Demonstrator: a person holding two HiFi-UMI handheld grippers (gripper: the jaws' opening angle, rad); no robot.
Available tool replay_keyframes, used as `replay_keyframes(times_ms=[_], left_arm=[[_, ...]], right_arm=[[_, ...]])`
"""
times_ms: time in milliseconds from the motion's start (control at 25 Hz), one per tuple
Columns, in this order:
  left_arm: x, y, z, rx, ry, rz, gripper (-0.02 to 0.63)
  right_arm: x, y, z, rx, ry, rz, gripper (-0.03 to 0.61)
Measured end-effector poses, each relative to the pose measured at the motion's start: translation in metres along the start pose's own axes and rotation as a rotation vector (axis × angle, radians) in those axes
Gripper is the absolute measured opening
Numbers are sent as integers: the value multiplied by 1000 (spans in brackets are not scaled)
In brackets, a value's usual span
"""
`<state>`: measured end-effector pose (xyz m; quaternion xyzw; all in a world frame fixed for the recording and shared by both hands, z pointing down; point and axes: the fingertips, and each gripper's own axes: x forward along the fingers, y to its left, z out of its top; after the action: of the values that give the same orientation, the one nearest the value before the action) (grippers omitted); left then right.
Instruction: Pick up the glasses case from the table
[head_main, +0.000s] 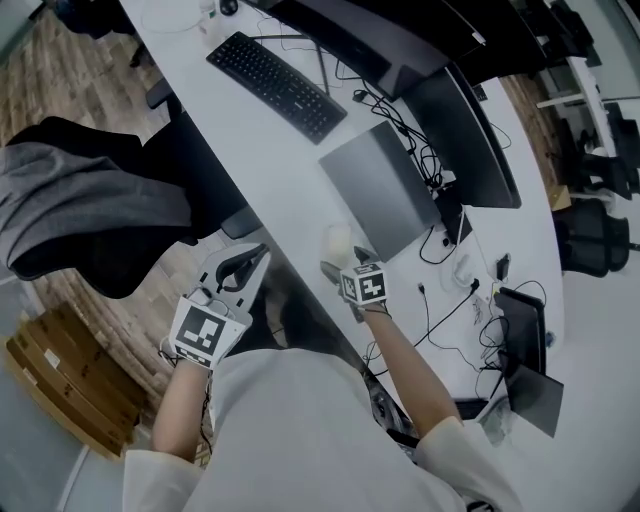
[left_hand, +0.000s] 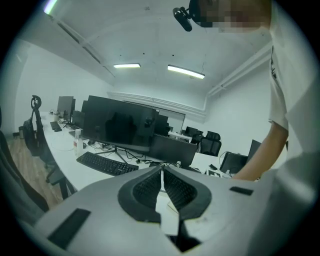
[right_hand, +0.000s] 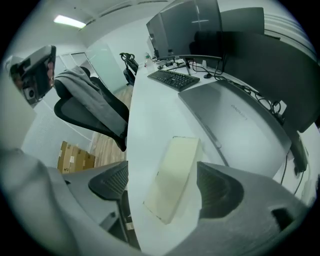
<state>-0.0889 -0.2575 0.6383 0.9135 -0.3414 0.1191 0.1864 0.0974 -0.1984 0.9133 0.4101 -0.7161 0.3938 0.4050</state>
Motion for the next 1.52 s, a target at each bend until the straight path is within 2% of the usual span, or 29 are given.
replay_keyframes(times_ms=[200,640,720,800,1000,1160,1520], left_arm=[[5,5,-9,-21,19,-3,18],[8,22,-19,-57,45,12,17],[8,25,-20,-57,40,15,18],[9,28,-22,-33,12,19,18],[6,27,-12,-59,41,5,18],[2,31,-7,-20,12,9,17],[-6,26,7,11,-7,-3,18]], right_arm=[[31,-7,-17,57,52,-46,426],[53,-26,-35,102,137,-229,417],[53,-23,-32,91,125,-223,413],[53,-20,-31,65,120,-214,320],[52,-18,-29,63,132,-191,313],[45,-20,-29,89,130,-175,313],[18,-16,-9,164,28,-130,313]])
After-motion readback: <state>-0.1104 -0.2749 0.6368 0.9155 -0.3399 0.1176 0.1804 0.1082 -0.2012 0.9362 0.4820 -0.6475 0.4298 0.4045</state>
